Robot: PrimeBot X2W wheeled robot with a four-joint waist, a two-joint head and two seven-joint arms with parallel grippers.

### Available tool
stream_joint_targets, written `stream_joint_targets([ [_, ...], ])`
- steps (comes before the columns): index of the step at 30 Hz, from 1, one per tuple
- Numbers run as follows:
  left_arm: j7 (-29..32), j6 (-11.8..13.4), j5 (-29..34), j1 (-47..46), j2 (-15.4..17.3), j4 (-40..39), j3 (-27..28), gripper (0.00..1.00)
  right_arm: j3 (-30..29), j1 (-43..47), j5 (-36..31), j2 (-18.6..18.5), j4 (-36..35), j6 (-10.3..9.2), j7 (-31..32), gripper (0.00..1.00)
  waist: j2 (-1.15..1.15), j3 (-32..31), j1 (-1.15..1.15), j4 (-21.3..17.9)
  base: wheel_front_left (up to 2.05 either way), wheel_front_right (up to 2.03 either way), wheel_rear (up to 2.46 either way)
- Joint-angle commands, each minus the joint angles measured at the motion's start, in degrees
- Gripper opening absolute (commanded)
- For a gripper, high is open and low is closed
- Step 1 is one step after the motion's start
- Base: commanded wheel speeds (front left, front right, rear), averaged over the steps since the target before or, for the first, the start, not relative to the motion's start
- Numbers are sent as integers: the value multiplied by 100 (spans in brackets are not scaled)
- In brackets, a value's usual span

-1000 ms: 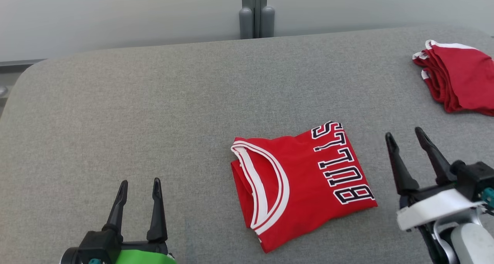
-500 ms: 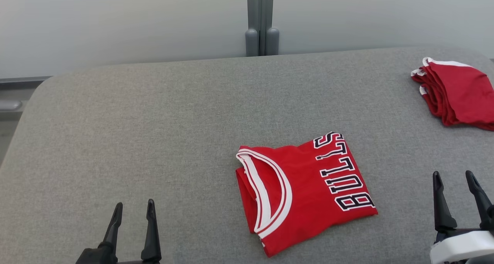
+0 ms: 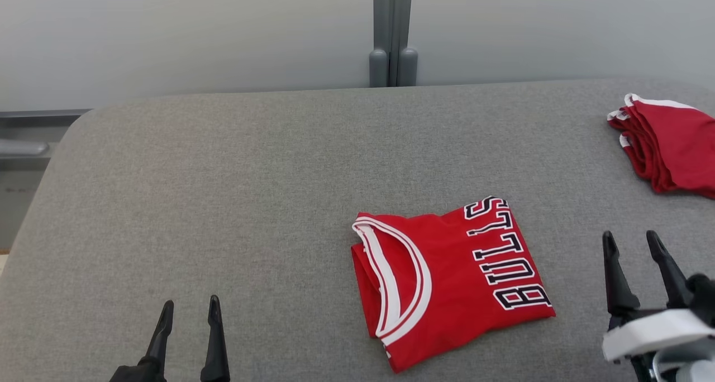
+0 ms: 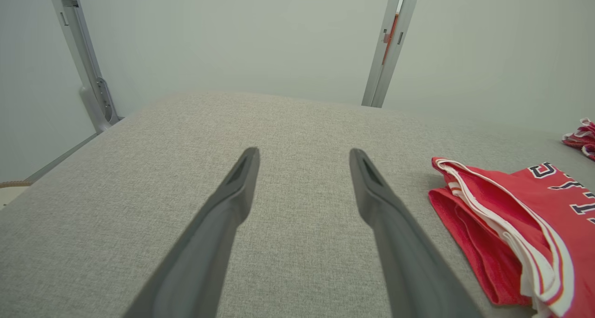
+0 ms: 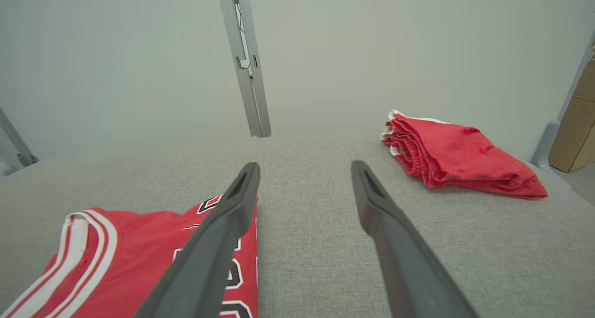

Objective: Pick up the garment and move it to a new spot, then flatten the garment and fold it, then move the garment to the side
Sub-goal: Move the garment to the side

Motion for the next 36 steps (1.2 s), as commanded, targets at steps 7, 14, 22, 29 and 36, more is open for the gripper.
stream_joint_targets([
  [7, -15, 0, -63, -157, 10, -9, -113, 100, 563, -1075, 1279, -576, -160, -6, 2341, 100, 0, 310, 0, 85, 0, 0, 0],
  [14, -15, 16, -143, -366, 10, 61, -255, 100, 975, -1623, 1651, -619, 651, -4, 3834, 100, 0, 524, 0, 387, 0, 0, 0],
  [22, -15, 27, -173, -469, 10, 84, -268, 100, 990, -2020, 1425, -503, 1809, -4, 3990, 100, 0, 651, 0, 659, 0, 0, 0],
  [29, -15, 29, -174, -511, 9, 74, -291, 100, 988, -2130, 1791, -410, 2359, -4, 4287, 0, 0, 675, 0, 669, 0, 0, 0],
  [36, -15, 20, -154, -596, 9, -16, -270, 100, 1019, -2733, 1897, -617, 2123, -7, 3891, 0, 0, 859, 0, 338, 0, 0, 0],
])
